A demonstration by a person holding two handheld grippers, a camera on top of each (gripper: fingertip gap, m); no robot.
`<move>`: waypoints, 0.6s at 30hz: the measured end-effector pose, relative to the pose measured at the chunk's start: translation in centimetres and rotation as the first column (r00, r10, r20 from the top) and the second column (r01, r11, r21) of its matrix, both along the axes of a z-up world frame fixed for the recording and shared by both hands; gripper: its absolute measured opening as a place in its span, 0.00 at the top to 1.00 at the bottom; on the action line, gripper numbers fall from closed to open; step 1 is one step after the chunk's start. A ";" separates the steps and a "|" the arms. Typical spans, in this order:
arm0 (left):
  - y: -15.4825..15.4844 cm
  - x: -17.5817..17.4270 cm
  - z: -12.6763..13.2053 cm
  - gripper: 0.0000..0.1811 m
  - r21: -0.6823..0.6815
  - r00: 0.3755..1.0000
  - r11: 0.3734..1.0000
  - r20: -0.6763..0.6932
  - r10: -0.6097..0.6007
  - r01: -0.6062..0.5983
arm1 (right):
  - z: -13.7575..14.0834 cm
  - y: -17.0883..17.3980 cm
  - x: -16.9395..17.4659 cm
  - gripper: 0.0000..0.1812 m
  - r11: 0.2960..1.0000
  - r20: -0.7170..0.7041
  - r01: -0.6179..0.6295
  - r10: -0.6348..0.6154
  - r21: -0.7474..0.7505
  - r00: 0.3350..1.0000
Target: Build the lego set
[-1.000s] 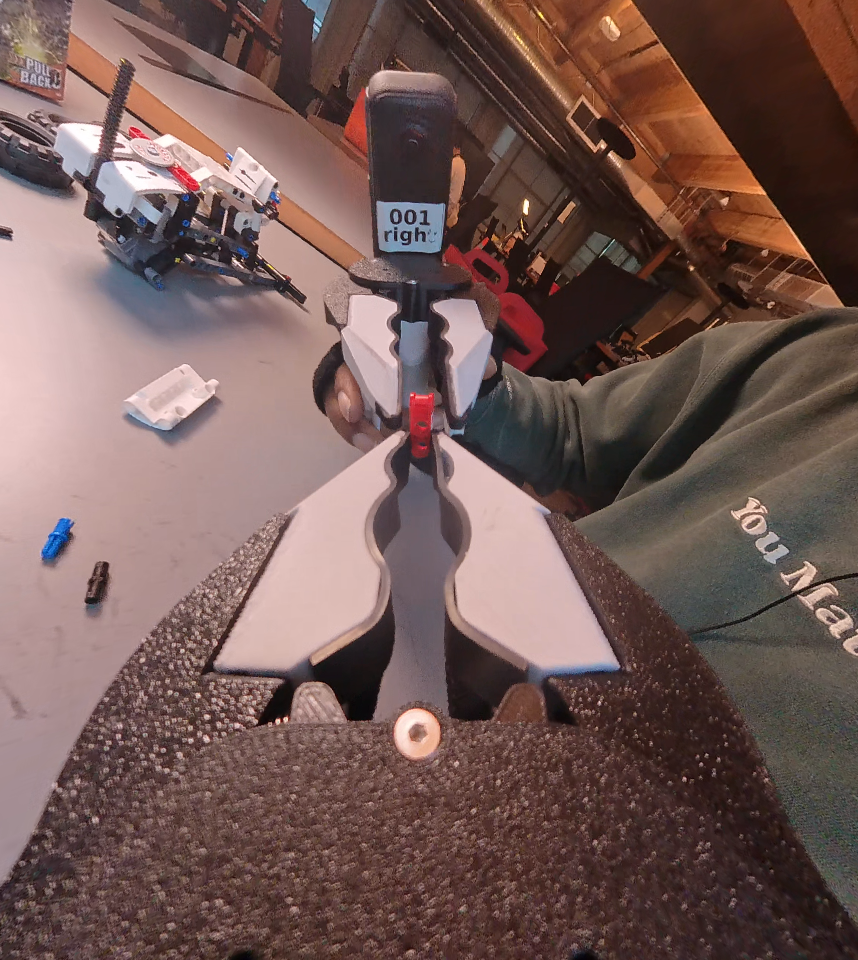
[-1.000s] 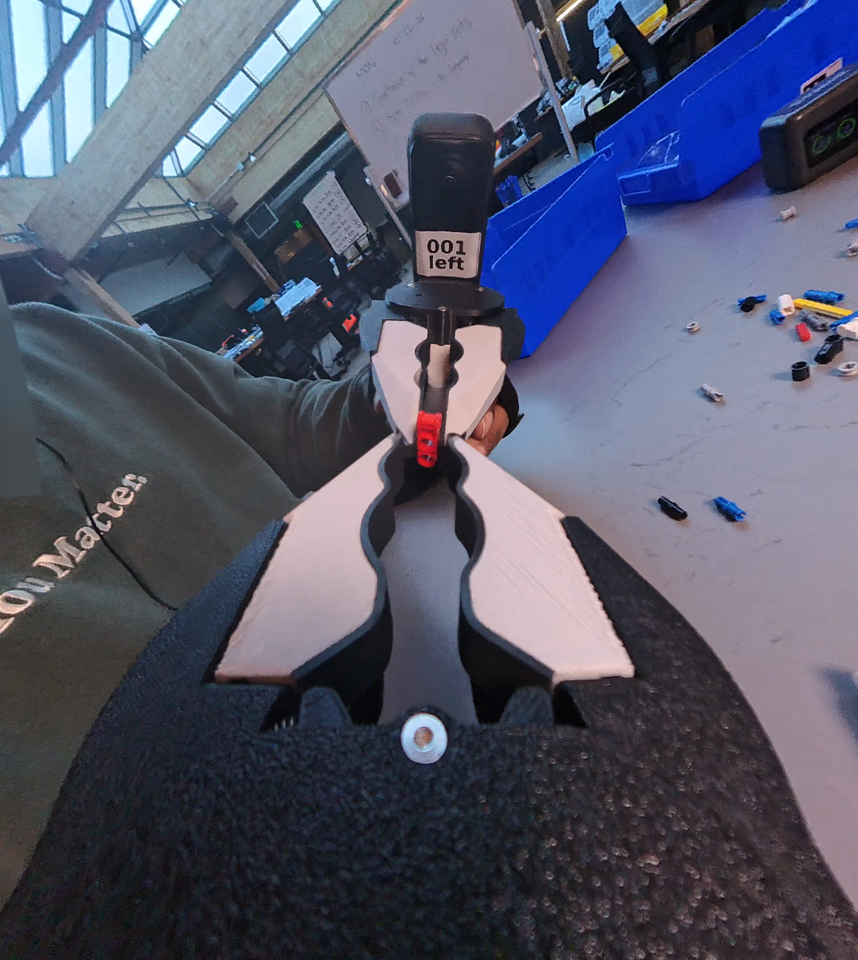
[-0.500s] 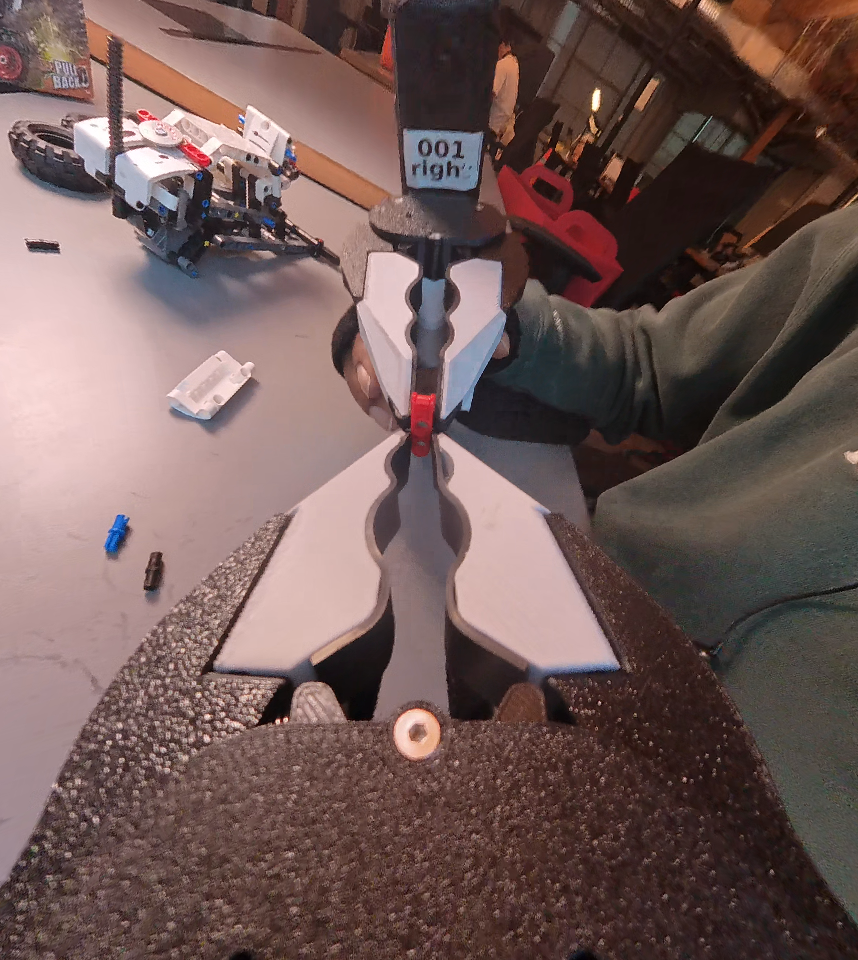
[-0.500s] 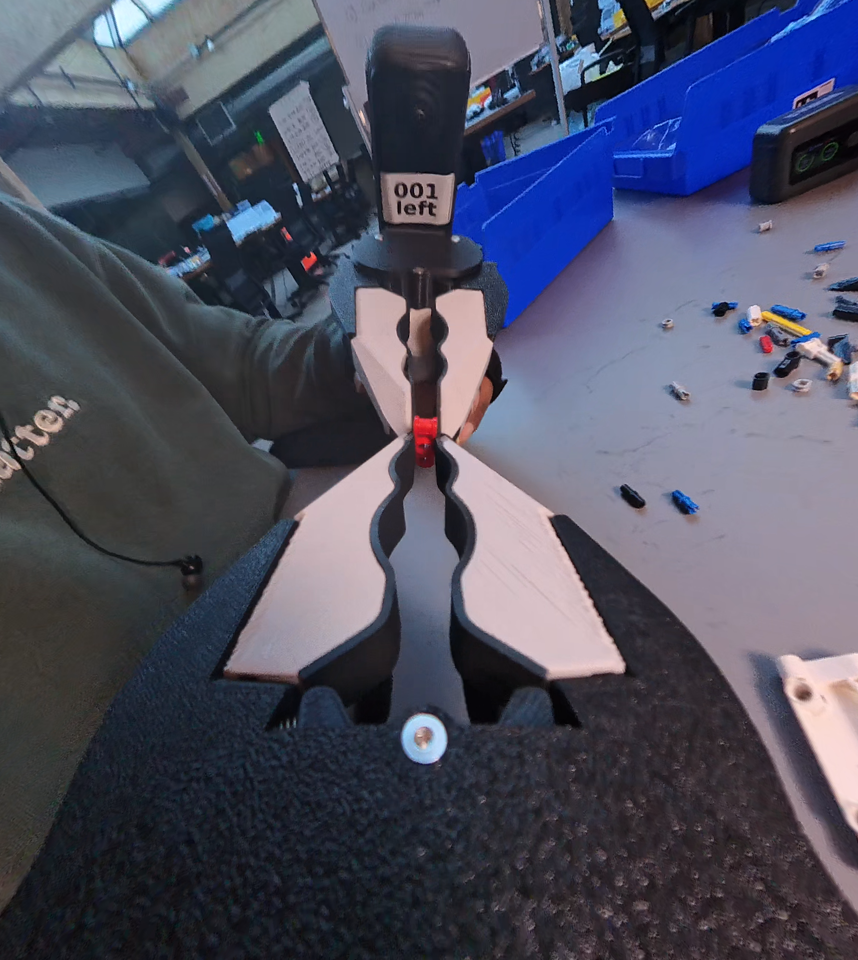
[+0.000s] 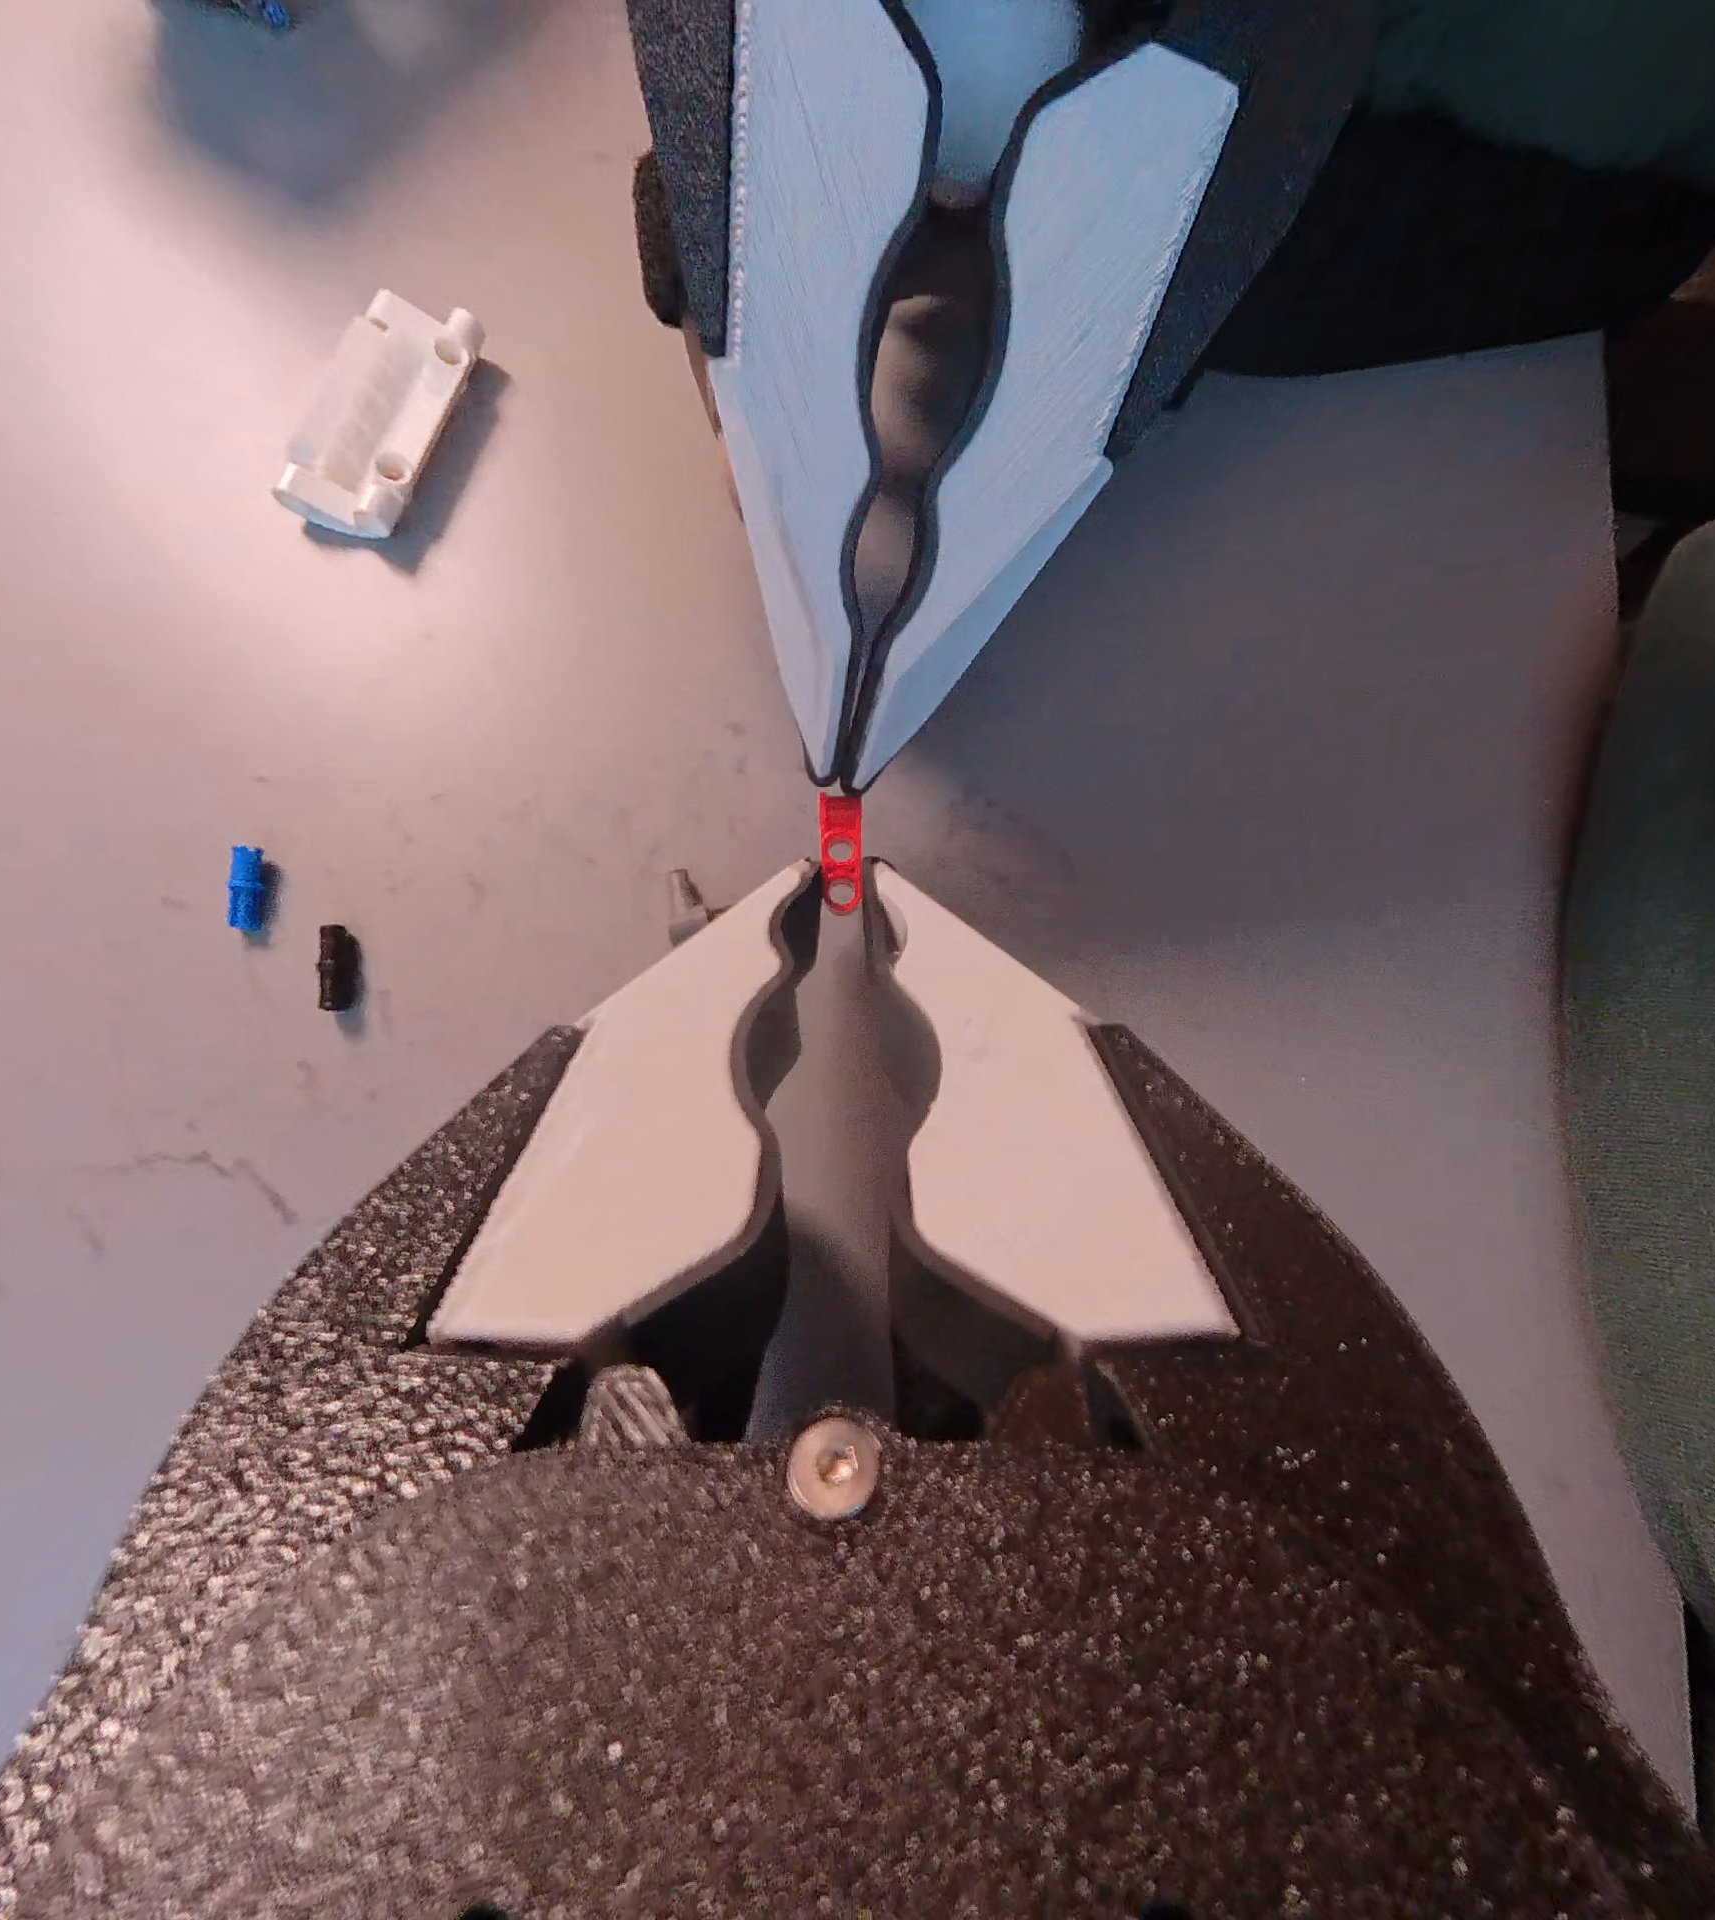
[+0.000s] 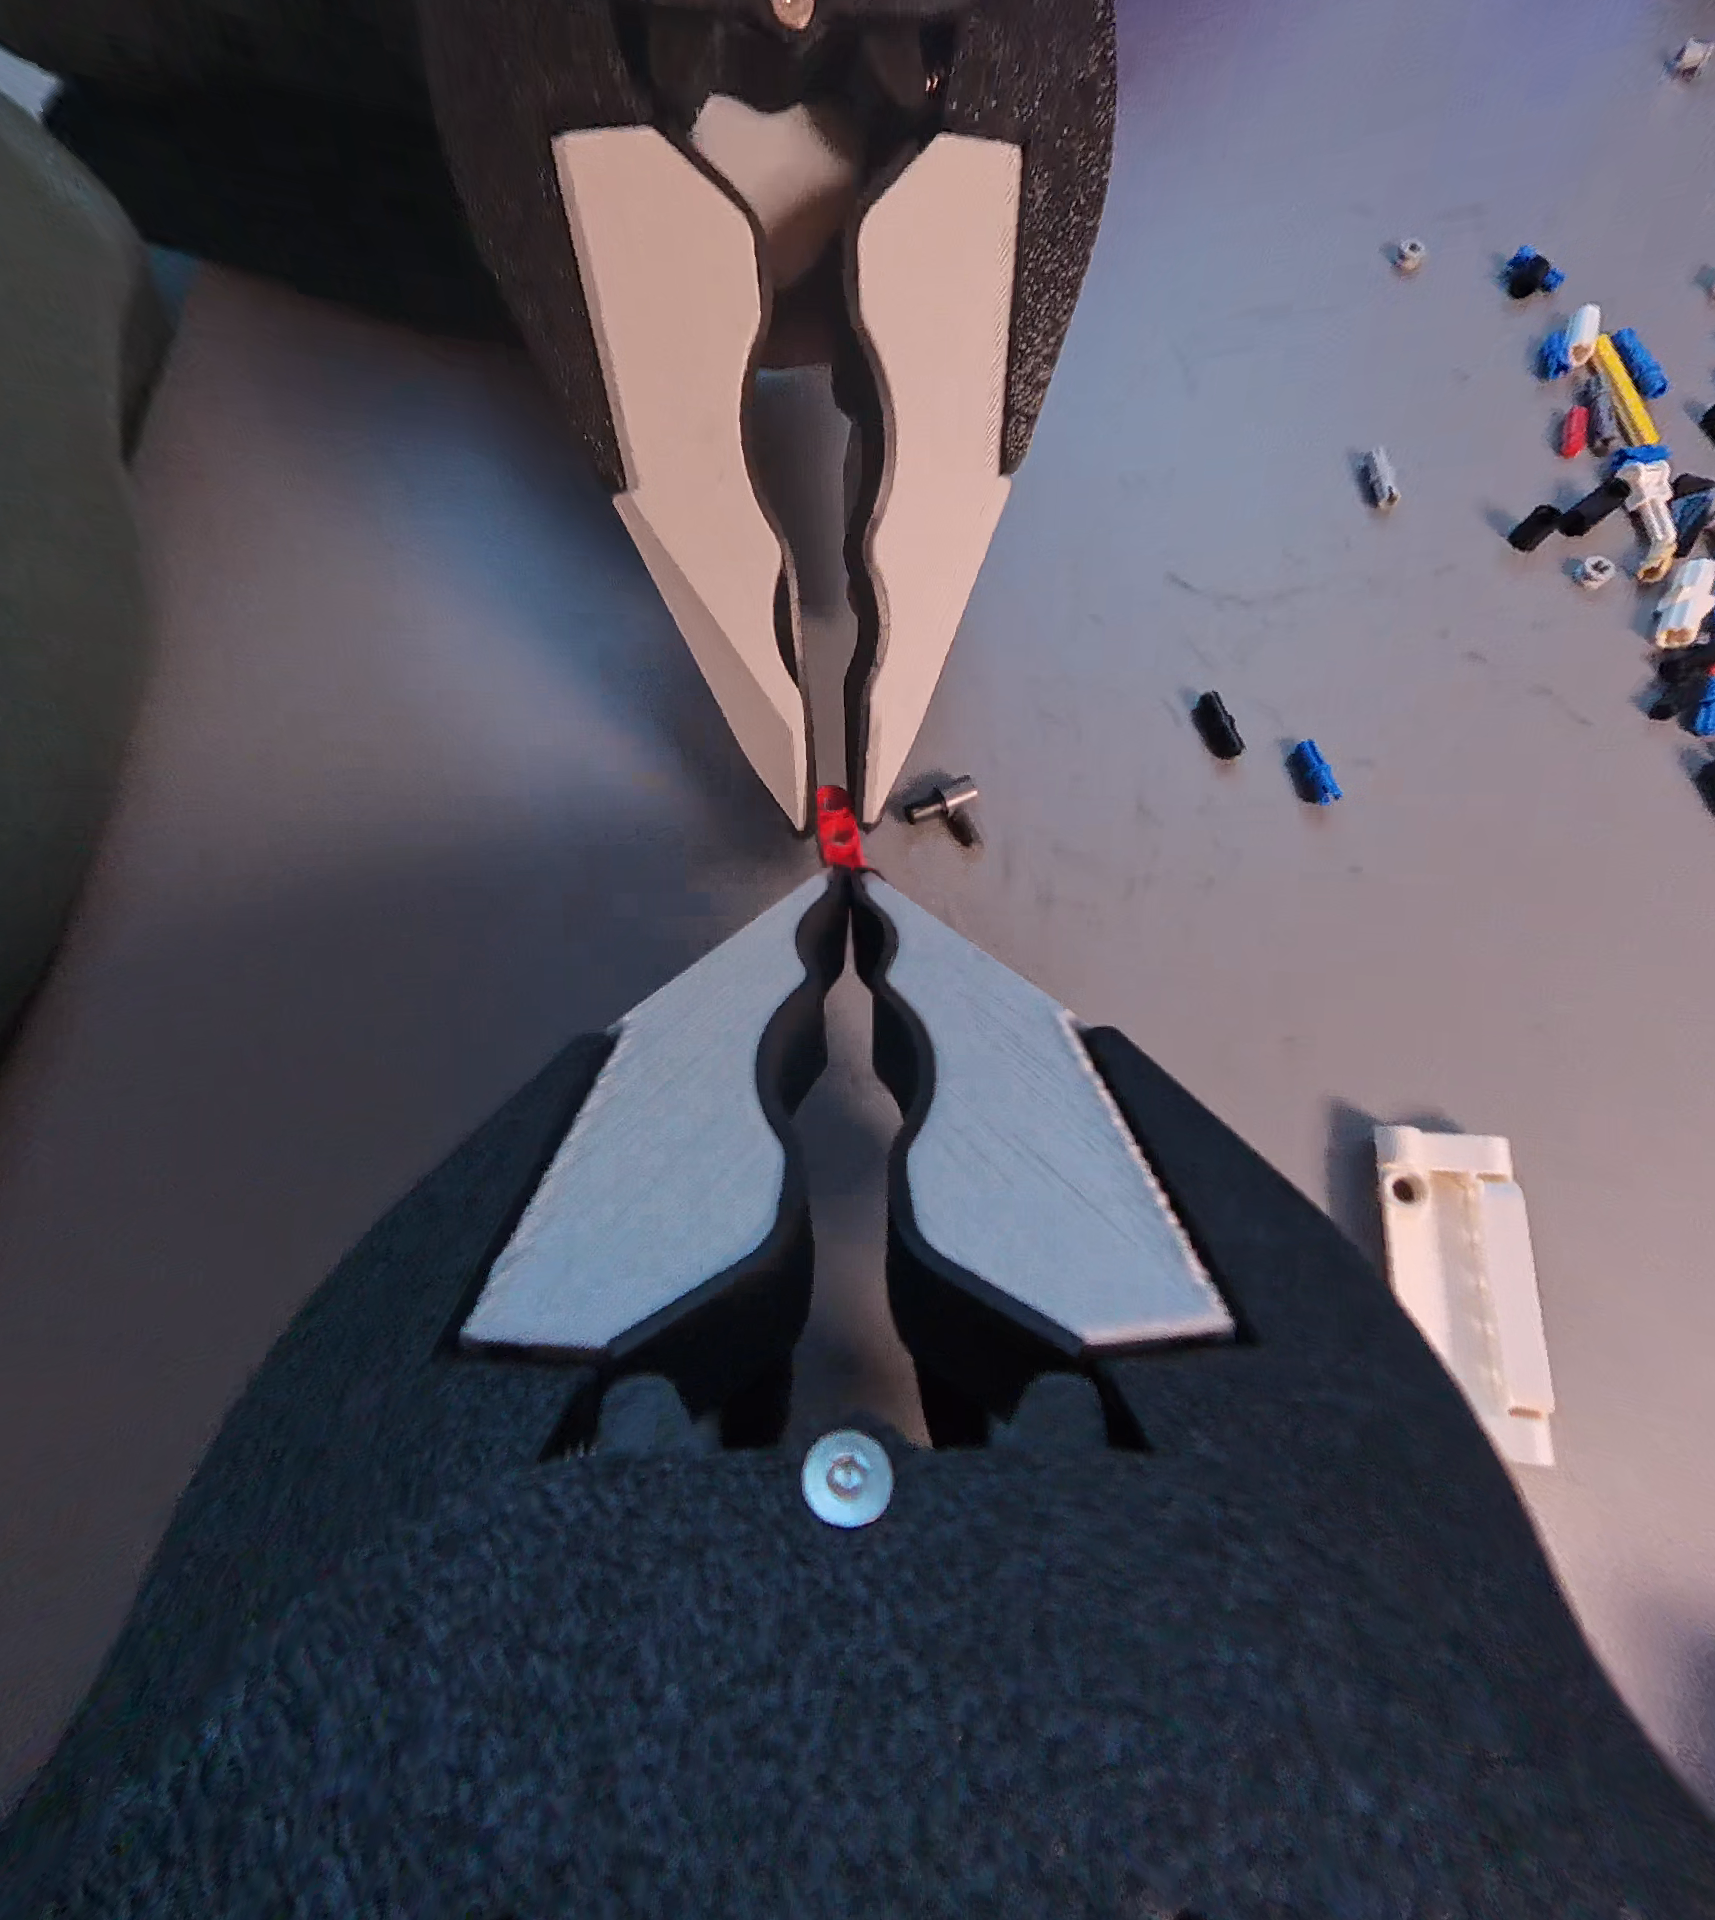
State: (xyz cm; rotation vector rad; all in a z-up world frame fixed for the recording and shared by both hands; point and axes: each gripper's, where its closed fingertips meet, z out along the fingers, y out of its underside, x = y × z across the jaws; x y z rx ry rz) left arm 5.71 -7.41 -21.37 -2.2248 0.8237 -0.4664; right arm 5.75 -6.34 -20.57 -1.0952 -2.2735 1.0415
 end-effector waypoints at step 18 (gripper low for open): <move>-1.7 0.9 -0.8 0.93 -0.099 0.998 0.993 0.026 -0.063 0.065 | -1.6 0.3 -0.9 0.97 0.991 0.022 0.014 -0.017 0.132 1.000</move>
